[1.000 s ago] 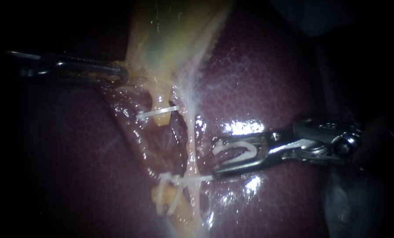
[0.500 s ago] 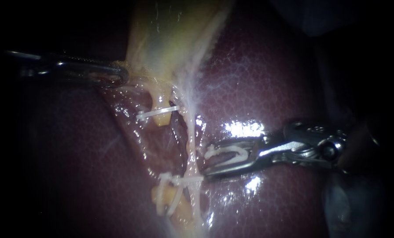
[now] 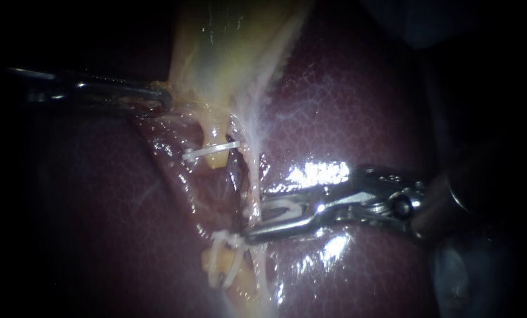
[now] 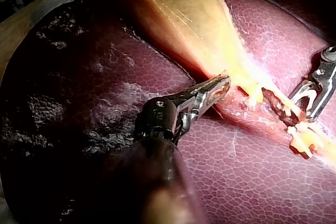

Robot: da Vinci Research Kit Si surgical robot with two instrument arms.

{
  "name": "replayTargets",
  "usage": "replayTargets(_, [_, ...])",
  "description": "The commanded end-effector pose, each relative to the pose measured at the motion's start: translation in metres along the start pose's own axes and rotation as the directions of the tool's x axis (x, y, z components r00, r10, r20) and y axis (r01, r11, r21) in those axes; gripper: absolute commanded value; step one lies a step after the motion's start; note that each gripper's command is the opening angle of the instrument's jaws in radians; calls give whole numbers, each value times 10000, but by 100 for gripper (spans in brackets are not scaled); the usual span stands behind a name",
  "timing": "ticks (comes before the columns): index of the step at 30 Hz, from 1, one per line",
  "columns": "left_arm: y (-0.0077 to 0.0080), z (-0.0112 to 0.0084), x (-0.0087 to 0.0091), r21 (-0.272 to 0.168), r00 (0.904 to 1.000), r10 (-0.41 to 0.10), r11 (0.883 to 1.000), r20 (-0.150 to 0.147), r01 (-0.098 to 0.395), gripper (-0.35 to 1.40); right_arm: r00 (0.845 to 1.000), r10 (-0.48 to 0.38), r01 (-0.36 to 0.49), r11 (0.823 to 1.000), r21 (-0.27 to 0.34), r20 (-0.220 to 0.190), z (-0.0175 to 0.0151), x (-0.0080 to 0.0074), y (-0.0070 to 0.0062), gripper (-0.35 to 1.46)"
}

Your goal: Clipping second clip right tube

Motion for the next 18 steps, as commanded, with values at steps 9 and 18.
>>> replayTargets(9, [0,0,1,-4,10000,3,10000,0,-3,-35,9972,486,-424,9936,1045,-571,11,9,-30,46])
replayTargets(18, [0,0,1,-3,10000,4,10000,0,-4,-35,9950,629,-520,9895,1345,-775,8,24,-59,44])
